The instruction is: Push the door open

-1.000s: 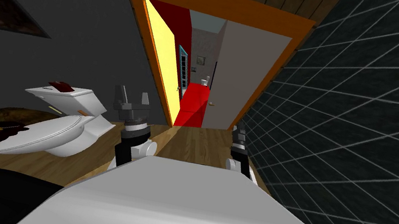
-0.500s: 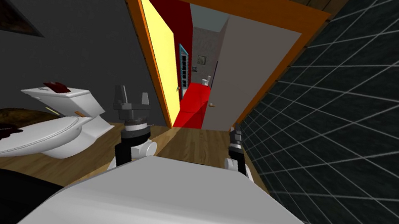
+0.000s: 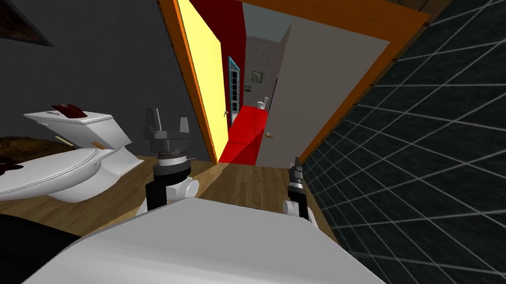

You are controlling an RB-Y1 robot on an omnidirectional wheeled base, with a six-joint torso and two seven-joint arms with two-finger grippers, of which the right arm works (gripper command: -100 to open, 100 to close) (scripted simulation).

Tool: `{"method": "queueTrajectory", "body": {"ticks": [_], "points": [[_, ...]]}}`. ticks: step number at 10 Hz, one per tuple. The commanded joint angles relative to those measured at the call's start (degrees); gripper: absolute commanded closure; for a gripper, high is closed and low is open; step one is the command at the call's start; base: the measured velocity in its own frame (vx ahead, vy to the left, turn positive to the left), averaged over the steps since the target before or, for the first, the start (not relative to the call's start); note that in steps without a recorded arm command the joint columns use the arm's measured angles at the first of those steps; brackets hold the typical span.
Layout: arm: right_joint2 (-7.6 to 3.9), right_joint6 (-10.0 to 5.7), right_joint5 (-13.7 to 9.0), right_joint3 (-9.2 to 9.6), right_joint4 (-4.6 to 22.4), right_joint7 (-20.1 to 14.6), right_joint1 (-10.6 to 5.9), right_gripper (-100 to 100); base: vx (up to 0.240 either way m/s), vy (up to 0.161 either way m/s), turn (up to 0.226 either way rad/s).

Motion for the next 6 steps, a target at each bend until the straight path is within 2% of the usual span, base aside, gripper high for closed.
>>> {"method": "queueTrajectory", "body": {"ticks": [1,6], "points": [[-0.11,-0.39,0.0,0.11,1.8,-0.1,-0.64,-100,0.099,-0.035,0.022],[-0.39,-2.15,0.1,0.31,8.4,-0.4,-3.04,-100,0.093,-0.024,0.029]]}}
